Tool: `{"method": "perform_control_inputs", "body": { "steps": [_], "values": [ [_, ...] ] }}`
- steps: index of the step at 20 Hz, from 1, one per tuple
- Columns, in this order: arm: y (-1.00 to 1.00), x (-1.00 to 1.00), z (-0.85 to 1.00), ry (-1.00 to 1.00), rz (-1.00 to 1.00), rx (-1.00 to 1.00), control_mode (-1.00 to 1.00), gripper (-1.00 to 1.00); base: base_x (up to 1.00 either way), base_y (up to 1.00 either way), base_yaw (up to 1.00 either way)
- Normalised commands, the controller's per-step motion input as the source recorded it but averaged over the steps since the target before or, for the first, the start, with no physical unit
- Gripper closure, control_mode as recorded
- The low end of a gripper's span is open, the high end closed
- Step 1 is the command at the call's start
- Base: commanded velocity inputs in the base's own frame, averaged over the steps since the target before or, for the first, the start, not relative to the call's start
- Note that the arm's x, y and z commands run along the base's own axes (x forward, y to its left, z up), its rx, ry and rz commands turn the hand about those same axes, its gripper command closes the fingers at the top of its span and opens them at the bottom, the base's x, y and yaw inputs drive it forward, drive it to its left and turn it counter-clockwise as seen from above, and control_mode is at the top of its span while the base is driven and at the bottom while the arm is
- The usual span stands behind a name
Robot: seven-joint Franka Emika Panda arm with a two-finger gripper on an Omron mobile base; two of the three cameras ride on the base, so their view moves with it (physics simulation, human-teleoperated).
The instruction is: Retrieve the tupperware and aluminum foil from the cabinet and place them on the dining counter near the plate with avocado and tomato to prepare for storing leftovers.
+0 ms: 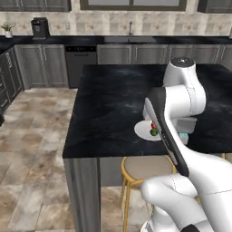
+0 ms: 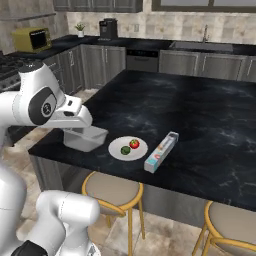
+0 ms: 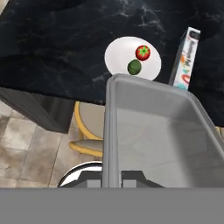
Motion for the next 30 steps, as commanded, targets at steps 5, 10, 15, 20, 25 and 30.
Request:
{"method": "perform_control_inputs", "body": {
  "steps": [5, 10, 15, 20, 25, 30],
  "values": [
    [0.09, 0.19, -0.02, -0.01, -0.15, -0.01, -1.0, 1.0, 0.45, 0.2, -0.32],
    [0.21, 0.3, -0.09, 0.0, -0.15, 0.0, -1.0, 1.0, 0.0, 0.0, 0.0],
    [0.24, 0.29, -0.28, 0.0, -0.01, 0.0, -1.0, 1.0, 0.0, 0.0, 0.0],
    [0.42, 0.31, -0.51, 0.0, 0.0, 0.0, -1.0, 1.0, 0.0, 0.0, 0.0],
    [0.44, 0.39, -0.57, -0.02, 0.01, -0.02, -1.0, 1.0, 0.0, 0.0, 0.0],
    [0.37, 0.41, -0.47, -0.05, 0.04, -0.04, -1.0, 1.0, 0.0, 0.0, 0.0]
  ]
}}
